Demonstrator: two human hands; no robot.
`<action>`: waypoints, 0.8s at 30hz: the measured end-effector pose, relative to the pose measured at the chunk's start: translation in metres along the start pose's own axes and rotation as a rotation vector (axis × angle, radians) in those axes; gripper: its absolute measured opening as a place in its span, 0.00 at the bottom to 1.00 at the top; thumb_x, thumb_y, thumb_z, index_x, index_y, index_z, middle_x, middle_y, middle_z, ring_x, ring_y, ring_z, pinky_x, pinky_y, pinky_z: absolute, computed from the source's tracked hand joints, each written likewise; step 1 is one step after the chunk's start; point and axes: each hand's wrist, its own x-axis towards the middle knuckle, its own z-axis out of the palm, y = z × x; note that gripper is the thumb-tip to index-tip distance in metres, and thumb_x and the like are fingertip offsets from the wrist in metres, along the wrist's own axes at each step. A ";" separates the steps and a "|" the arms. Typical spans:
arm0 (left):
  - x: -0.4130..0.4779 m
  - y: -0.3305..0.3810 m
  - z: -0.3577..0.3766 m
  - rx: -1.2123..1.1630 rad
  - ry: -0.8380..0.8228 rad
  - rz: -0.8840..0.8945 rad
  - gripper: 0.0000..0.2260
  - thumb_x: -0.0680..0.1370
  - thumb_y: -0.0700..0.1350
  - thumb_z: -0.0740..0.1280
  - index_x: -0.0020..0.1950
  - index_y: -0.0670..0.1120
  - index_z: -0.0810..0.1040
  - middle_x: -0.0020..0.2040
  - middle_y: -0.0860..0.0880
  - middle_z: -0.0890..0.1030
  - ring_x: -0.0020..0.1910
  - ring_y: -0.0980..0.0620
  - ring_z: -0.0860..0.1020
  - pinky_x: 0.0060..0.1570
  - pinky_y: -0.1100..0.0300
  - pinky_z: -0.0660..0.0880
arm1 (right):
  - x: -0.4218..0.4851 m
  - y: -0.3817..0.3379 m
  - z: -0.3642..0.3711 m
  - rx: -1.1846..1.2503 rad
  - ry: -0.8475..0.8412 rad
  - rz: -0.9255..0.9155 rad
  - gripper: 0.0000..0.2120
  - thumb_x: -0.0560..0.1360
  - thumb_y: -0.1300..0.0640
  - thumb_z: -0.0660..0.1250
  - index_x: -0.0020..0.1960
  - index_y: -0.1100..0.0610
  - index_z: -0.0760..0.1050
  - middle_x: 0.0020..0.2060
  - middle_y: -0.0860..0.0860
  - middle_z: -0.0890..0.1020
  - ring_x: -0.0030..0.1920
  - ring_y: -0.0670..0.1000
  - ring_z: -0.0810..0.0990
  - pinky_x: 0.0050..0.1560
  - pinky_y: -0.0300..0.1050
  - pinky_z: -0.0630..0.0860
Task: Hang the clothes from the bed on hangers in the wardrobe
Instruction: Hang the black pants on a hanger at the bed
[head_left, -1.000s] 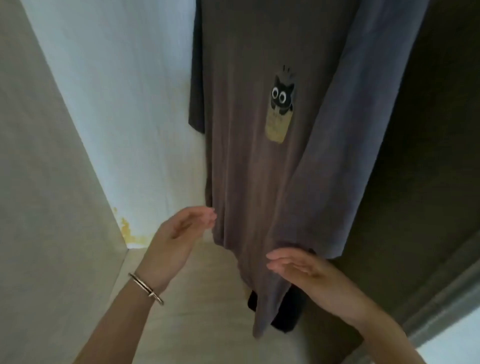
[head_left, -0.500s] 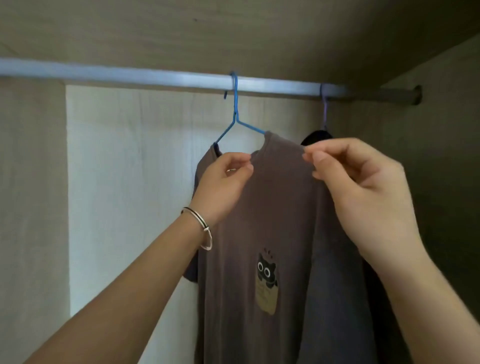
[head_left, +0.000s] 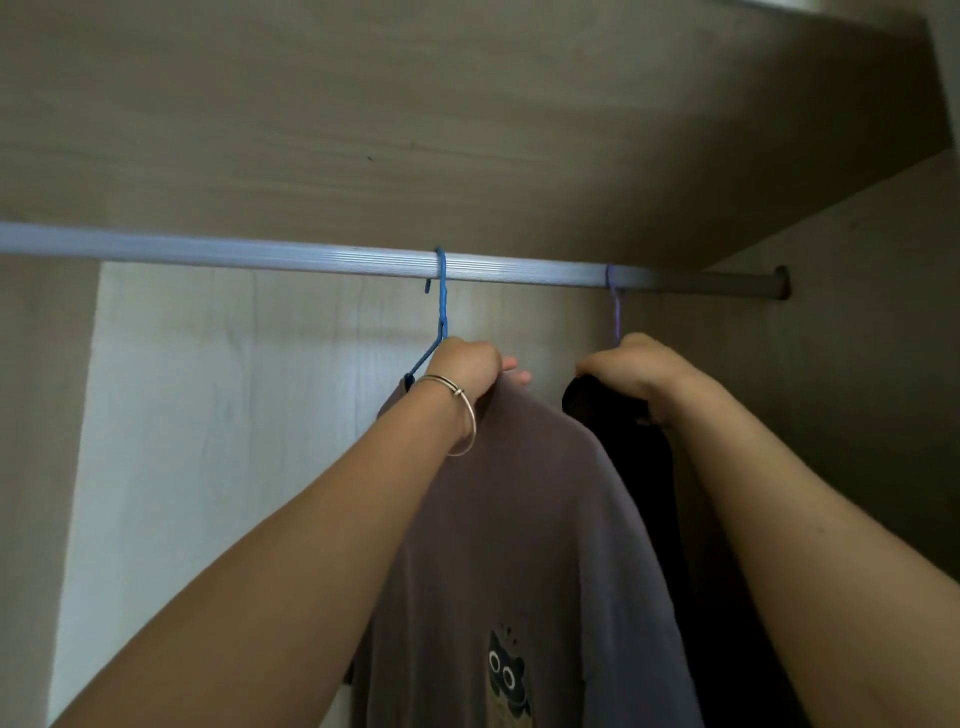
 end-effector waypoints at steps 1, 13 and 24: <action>0.001 0.002 -0.004 0.003 0.020 -0.001 0.18 0.77 0.31 0.51 0.68 0.34 0.61 0.58 0.41 0.79 0.47 0.47 0.83 0.33 0.62 0.78 | 0.003 -0.002 0.002 0.005 -0.014 0.023 0.06 0.69 0.59 0.64 0.37 0.61 0.70 0.29 0.55 0.73 0.27 0.53 0.73 0.22 0.32 0.65; -0.002 0.019 -0.073 0.121 0.047 -0.025 0.14 0.78 0.31 0.53 0.63 0.31 0.67 0.62 0.39 0.76 0.46 0.47 0.79 0.37 0.62 0.73 | 0.016 -0.009 0.034 0.282 -0.014 -0.050 0.06 0.71 0.64 0.60 0.35 0.61 0.68 0.26 0.52 0.68 0.23 0.49 0.66 0.16 0.30 0.57; -0.017 0.032 -0.137 0.183 0.094 -0.052 0.13 0.79 0.35 0.56 0.62 0.31 0.69 0.46 0.42 0.81 0.29 0.55 0.82 0.38 0.61 0.79 | -0.030 -0.082 0.099 0.489 -0.347 -0.207 0.12 0.71 0.64 0.60 0.30 0.57 0.64 0.26 0.53 0.64 0.25 0.50 0.62 0.26 0.39 0.59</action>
